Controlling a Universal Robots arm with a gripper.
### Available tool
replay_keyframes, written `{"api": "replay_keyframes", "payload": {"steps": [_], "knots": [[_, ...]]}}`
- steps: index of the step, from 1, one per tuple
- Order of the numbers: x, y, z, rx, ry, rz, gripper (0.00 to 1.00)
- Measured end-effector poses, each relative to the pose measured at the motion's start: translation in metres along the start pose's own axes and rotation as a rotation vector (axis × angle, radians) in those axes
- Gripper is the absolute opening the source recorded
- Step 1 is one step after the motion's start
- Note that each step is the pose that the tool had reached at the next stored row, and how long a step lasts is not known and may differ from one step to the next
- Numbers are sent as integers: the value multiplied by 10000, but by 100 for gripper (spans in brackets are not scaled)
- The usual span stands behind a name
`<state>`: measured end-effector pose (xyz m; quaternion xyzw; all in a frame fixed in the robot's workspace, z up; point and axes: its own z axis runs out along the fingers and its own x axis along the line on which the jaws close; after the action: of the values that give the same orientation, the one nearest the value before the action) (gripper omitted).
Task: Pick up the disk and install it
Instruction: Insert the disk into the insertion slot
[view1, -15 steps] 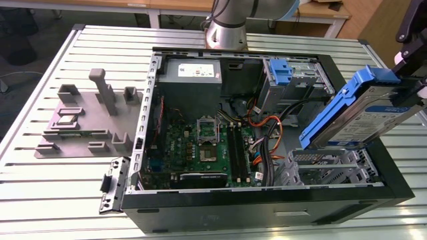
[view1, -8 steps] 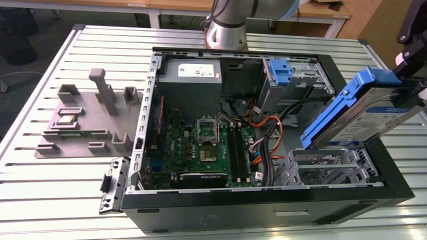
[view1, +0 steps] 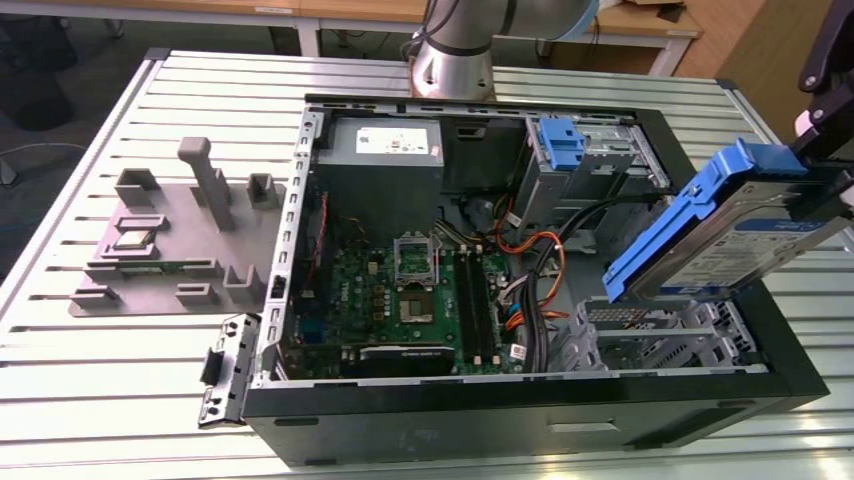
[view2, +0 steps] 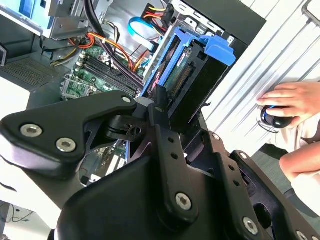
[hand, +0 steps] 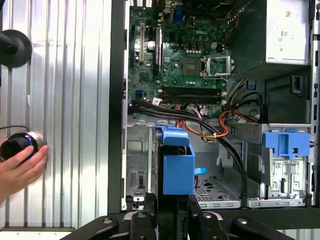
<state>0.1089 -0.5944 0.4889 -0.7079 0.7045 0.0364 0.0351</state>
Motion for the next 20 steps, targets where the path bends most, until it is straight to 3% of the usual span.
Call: {"api": "replay_keyframes", "payload": {"steps": [2,5,20], "knots": [[-1,0,0,0,-3,0,35],[14,-1,4,20,-66,-7,35],[22,0,36,25,-80,-6,35]]}}
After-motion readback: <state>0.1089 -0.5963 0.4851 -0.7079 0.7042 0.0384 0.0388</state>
